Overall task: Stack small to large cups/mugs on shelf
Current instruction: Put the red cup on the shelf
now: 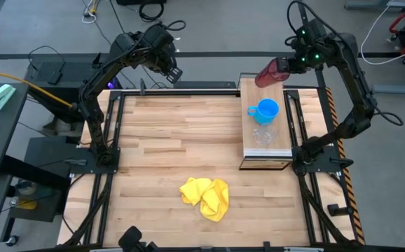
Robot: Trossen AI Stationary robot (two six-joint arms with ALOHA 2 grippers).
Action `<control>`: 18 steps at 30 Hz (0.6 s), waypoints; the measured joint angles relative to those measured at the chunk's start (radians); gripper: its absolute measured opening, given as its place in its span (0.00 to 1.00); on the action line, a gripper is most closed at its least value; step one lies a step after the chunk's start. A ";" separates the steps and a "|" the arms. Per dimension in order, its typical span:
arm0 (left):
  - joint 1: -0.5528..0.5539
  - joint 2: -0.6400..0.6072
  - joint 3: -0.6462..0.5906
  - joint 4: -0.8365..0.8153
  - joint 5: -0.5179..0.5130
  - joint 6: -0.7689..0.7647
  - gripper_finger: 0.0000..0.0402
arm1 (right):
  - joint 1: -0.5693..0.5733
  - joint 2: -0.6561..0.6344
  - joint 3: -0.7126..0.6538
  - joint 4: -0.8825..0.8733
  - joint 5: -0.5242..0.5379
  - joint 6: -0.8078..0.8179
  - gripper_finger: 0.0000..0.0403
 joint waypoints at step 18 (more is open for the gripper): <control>0.000 0.000 0.000 0.011 0.000 0.000 0.03 | 0.036 -0.048 -0.119 0.000 0.034 -0.002 0.01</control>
